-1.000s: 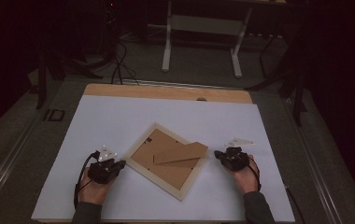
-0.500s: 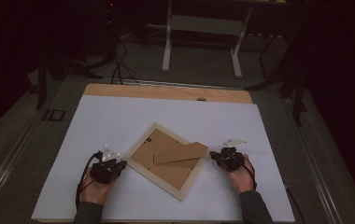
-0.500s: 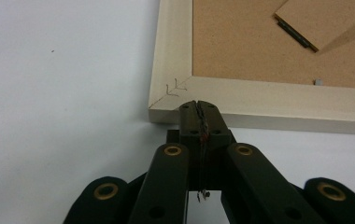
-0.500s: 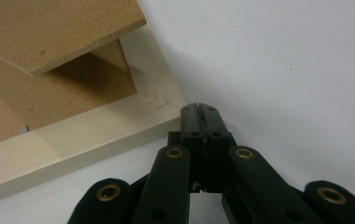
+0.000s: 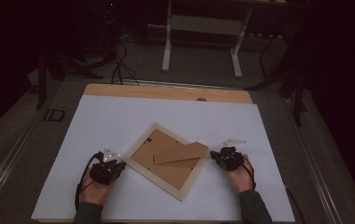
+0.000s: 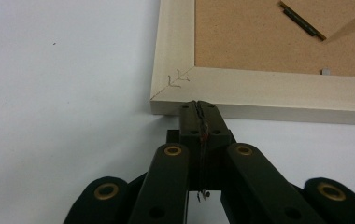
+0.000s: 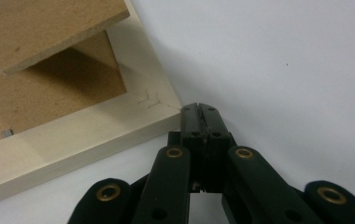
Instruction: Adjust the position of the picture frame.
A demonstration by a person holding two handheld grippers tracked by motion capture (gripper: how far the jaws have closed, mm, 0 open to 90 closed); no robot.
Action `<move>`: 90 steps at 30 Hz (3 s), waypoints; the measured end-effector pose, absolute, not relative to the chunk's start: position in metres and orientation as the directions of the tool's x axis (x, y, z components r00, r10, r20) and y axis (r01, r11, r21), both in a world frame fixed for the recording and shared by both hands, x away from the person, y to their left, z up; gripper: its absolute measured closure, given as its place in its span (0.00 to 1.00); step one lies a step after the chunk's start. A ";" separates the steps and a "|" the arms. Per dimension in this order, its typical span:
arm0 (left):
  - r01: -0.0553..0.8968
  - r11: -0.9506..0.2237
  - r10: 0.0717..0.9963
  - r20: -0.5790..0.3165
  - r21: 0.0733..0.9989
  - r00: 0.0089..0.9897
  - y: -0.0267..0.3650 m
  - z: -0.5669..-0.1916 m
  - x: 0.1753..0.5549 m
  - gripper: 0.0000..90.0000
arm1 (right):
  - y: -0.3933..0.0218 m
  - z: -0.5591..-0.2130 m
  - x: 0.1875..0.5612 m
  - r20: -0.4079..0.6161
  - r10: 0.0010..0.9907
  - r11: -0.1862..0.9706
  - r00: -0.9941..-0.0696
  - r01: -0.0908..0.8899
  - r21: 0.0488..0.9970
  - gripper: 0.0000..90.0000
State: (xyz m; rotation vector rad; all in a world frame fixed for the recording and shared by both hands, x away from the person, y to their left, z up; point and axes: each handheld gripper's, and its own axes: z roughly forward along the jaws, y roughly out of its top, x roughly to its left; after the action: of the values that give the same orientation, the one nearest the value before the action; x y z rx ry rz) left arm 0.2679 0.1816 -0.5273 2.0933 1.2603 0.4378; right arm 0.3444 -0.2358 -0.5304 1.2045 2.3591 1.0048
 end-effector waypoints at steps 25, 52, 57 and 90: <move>0.667 -0.361 0.872 -0.017 0.652 0.489 0.173 -0.529 0.274 1.00 | -0.236 -0.530 0.346 0.047 0.788 0.413 -0.614 0.584 0.699 1.00; 0.658 -0.401 0.873 0.049 0.638 0.485 0.158 -0.528 0.290 1.00 | -0.230 -0.529 0.344 0.022 0.760 0.460 -0.649 0.561 0.688 1.00; 0.662 -0.395 0.874 0.039 0.637 0.484 0.155 -0.527 0.297 1.00 | -0.228 -0.529 0.344 0.025 0.751 0.466 -0.660 0.556 0.688 1.00; 0.661 -0.379 0.871 0.009 0.648 0.491 0.141 -0.528 0.323 1.00 | -0.217 -0.526 0.336 0.031 0.675 0.527 -0.738 0.511 0.679 1.00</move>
State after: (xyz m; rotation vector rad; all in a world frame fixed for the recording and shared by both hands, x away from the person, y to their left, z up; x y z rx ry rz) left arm 0.3230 0.1413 -0.5280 2.1575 1.2553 0.4725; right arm 0.3356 -0.2170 -0.5260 1.0014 2.5322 1.0098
